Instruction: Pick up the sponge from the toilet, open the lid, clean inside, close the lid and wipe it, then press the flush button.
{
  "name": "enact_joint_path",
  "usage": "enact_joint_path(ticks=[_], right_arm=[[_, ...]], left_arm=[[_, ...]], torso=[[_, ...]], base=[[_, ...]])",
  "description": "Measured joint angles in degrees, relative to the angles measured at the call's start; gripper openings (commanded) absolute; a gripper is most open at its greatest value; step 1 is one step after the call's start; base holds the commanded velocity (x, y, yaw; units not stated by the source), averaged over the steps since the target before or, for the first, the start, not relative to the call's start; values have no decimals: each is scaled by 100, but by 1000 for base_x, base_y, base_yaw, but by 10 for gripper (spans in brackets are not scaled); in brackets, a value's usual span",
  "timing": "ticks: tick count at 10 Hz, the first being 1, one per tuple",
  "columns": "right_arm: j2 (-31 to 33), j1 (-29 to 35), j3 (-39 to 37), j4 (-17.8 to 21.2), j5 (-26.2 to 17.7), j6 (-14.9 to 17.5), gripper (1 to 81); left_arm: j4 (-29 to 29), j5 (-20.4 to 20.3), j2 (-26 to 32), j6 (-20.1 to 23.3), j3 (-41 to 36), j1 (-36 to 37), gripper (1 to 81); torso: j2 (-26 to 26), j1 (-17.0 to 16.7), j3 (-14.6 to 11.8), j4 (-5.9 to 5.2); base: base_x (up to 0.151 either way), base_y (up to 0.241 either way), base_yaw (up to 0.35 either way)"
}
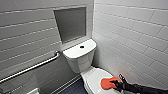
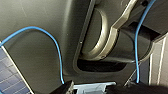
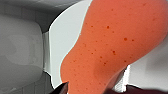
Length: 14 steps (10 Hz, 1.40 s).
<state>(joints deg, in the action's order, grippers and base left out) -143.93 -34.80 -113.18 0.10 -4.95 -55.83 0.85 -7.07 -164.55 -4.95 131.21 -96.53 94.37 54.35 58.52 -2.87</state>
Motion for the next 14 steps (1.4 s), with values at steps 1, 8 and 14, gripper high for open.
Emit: enact_joint_path(ticks=[1, 8, 14], right_arm=[[17, 52, -18, -2, 52, -78, 811], [68, 324, -38, -2, 62, -174, 811], [-196, 228, -400, 119, 88, -174, 811]], left_arm=[[0, -26, -37, 2, 105, 50, 811], [-6, -9, -37, 0, 156, 33, 811], [-6, -9, -26, -32, 157, 33, 811]], torso=[[48, 22, 52, 0], [138, 92, 398, 0], [140, 92, 398, 0]], base=[[0, 0, 0], [0, 0, 0], [0, 0, 0]])
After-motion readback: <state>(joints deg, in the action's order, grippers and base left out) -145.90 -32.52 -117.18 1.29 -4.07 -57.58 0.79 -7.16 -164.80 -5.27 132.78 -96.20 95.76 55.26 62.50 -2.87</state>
